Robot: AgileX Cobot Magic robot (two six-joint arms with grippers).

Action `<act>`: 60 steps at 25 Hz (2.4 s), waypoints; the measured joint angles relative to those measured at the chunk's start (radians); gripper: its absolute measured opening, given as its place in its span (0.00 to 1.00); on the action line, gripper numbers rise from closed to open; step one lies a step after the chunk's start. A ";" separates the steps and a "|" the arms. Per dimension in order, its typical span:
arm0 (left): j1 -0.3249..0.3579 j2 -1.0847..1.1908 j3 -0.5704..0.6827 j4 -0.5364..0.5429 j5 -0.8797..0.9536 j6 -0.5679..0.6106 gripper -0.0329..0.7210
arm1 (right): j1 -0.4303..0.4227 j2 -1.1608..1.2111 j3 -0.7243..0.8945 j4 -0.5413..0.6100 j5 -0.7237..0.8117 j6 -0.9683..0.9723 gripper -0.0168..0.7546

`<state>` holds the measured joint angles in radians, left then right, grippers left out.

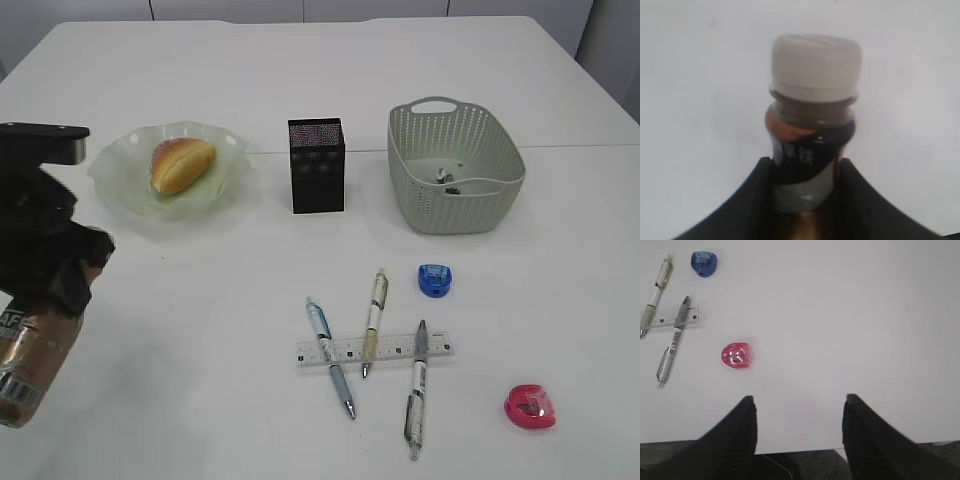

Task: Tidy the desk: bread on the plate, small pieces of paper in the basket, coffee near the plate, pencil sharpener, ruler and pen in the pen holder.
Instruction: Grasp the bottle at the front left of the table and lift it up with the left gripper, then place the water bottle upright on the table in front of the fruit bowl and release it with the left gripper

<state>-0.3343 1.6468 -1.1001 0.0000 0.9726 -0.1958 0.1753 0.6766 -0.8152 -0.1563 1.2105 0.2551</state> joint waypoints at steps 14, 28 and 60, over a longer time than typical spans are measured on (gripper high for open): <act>0.000 -0.768 0.638 0.025 -0.989 0.000 0.36 | 0.000 0.000 0.001 -0.044 -0.017 0.000 0.59; 0.002 -0.658 0.652 0.064 -1.303 0.020 0.36 | 0.000 0.000 0.001 -0.062 -0.011 0.000 0.59; 0.024 0.388 0.433 -0.109 -2.076 0.174 0.36 | 0.000 0.000 0.001 -0.095 -0.010 0.000 0.59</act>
<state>-0.3105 2.0349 -0.6669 -0.1086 -1.1030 -0.0215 0.1753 0.6766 -0.8138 -0.2513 1.2005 0.2551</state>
